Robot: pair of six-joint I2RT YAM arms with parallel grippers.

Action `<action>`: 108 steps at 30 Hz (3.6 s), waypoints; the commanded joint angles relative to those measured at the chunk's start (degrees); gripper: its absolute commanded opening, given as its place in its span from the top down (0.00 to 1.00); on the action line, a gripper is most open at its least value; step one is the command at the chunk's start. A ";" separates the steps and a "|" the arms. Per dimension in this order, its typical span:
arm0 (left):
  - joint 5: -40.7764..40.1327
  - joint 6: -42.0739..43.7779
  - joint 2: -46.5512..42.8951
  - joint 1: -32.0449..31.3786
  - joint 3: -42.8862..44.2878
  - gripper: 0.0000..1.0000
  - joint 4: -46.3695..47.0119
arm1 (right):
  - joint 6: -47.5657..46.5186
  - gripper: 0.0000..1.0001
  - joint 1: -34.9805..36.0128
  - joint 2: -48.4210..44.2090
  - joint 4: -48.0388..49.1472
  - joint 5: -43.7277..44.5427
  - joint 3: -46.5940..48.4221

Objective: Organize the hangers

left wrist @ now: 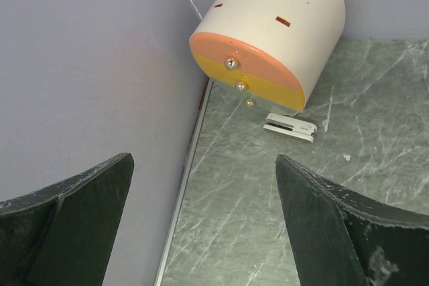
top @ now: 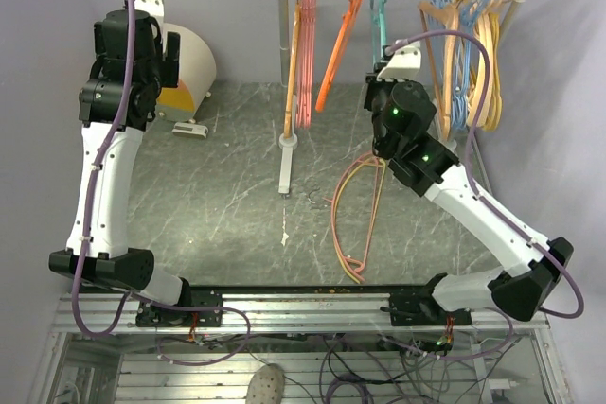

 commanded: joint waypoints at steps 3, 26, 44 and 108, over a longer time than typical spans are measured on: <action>-0.91 0.75 0.24 0.58 -0.27 0.02 0.25 | -4.15 1.00 -1.87 4.50 -0.91 -3.34 7.37; 0.43 1.78 0.66 0.58 -1.08 0.03 0.19 | -1.67 1.00 -7.16 15.09 -13.47 -32.58 18.43; 7.16 3.92 0.07 0.58 -1.94 0.02 -2.93 | 20.73 0.00 -6.40 -23.10 -22.12 -36.86 -25.42; 8.26 4.53 -3.39 0.58 -8.19 0.04 -1.67 | 38.78 0.98 13.91 14.24 -14.93 -19.41 -36.15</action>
